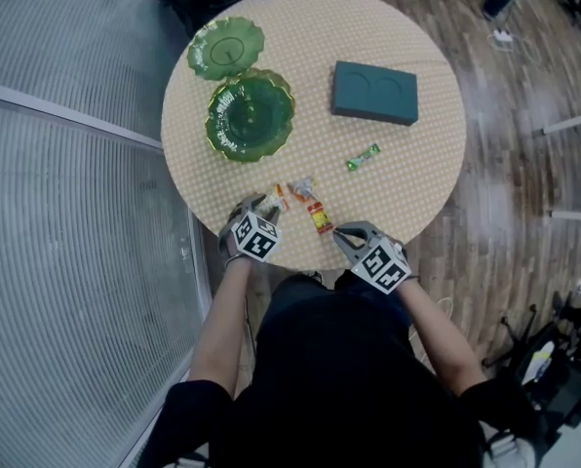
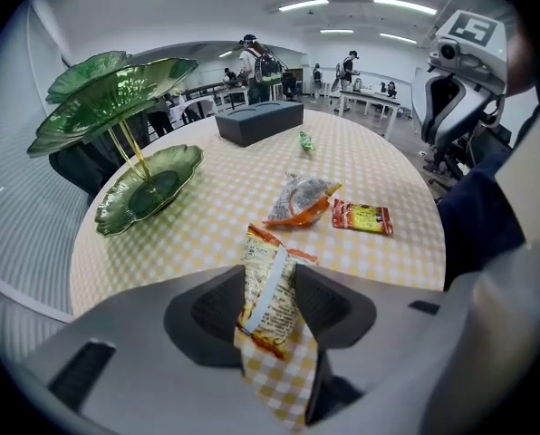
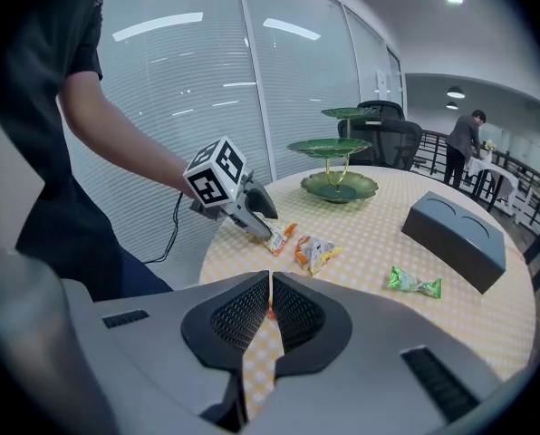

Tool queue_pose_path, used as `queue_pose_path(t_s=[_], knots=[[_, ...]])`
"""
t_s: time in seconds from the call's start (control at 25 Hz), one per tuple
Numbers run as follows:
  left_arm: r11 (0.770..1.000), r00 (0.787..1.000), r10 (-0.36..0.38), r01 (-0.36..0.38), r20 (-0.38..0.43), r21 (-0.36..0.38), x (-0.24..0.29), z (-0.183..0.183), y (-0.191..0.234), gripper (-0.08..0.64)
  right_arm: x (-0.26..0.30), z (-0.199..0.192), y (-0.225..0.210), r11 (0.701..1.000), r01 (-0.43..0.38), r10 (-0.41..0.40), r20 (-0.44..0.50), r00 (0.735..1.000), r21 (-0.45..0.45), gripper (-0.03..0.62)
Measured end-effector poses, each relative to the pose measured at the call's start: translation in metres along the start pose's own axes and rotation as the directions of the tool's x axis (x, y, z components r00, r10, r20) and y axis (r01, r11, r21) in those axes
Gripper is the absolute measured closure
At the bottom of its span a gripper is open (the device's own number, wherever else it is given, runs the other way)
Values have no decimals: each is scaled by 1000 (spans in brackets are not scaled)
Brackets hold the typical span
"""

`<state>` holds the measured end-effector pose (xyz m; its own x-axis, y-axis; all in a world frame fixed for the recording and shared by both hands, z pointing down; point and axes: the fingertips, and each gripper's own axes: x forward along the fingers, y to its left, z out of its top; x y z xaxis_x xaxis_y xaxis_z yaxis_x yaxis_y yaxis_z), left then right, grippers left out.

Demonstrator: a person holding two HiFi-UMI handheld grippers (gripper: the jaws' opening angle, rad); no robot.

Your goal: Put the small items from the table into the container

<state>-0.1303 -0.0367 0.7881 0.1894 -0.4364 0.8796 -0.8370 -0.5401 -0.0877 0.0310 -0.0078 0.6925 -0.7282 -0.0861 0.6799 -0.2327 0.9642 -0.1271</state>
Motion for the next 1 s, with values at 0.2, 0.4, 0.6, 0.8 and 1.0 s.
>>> queue_pose_path(t_s=[0.2,0.4,0.6,0.8,1.0], knots=[[1000,1000,-2,2,-2,-2,4,2,-3,419,-4,-4,-1,1000,5,-5,-5,1000,8,563],[997,999,-6,9,38,-82,1,2,0,446,-5,-7,-1,1000,10,-10,-10,1000,11,563],[991,998,-2,10,65,-135,-4,-1,2,460,-2,-9,2,1000,14,-14,-13,1000,2,563],[992,996,4,6,84,-124,-13,-2,-1,462,-3,-5,5,1000,19,-19,-9,1000,-13,563],[993,994,19,-6,109,-121,-25,-5,-7,462,-5,-2,11,999,27,-27,-2,1000,-29,563]])
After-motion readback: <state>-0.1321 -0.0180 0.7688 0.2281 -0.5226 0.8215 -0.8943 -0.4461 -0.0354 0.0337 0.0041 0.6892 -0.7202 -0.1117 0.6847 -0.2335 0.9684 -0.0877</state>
